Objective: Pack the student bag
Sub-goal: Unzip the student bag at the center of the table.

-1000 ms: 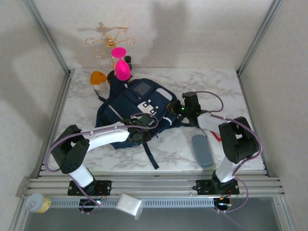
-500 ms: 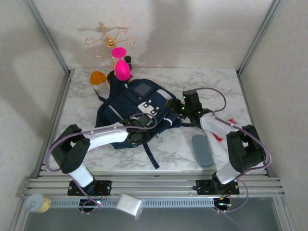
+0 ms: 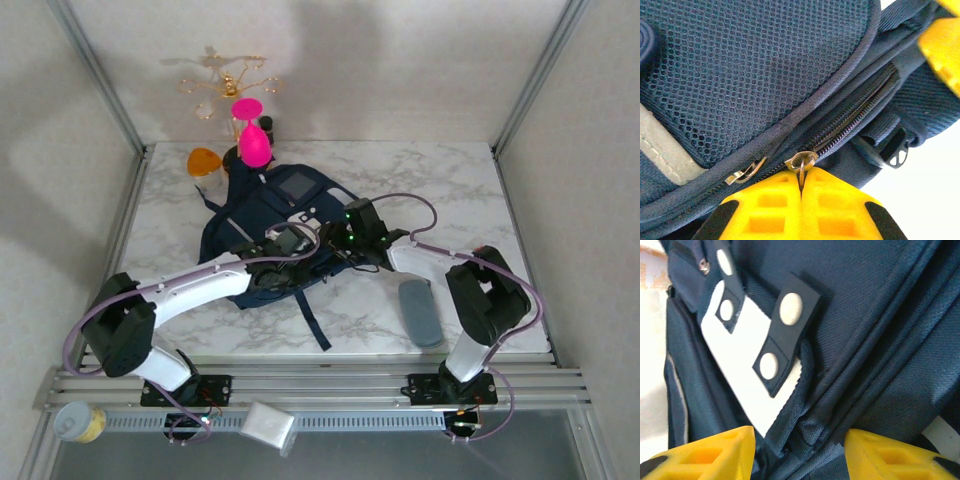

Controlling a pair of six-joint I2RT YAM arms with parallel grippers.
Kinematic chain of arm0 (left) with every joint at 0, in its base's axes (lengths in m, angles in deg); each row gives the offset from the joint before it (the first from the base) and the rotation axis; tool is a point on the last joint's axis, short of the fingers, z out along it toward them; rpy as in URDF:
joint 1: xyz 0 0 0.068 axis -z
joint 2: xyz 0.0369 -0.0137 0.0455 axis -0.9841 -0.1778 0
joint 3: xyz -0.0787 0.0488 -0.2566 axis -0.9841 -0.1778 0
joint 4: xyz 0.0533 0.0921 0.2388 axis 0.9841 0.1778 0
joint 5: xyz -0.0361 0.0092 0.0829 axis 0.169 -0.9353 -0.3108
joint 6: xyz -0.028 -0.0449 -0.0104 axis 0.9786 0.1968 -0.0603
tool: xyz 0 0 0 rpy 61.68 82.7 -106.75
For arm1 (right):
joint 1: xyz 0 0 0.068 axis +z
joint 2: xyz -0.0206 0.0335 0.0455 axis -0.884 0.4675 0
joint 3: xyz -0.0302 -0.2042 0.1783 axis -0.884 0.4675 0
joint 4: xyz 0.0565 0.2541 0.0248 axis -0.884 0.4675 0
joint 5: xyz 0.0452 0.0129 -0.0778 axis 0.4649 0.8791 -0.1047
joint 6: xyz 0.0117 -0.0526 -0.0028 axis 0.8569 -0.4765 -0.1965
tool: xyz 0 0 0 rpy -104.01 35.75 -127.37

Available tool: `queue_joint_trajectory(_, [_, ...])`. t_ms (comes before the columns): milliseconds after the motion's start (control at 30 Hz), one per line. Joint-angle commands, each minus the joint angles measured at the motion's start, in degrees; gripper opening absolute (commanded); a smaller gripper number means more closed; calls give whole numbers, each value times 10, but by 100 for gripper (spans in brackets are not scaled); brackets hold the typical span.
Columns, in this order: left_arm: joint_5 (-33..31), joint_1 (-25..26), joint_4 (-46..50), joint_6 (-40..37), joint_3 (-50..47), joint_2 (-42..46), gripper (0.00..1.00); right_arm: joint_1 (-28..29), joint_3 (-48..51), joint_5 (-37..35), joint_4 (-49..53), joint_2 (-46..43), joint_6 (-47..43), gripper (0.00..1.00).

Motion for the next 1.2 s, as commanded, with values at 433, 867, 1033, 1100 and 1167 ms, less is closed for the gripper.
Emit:
queue_joint_trajectory(433, [0,-6,50,-51,-35,43,0,-80,-59,-91,-36,48,-78,0])
queue_joint_trajectory(867, [38,-5,-33,-49,-38,20,0,-147,-126,-40,45,41,-156,16])
queue_joint_trajectory(1033, [43,-6,-44,-53,-25,13,0,-80,-50,10,81,-30,-116,42])
queue_joint_trajectory(1100, [43,-6,-47,-54,-25,15,0,-58,-17,41,70,-43,-79,45])
queue_joint_trajectory(1167, [43,-6,-47,-56,-25,17,0,-35,23,53,45,-58,-34,47])
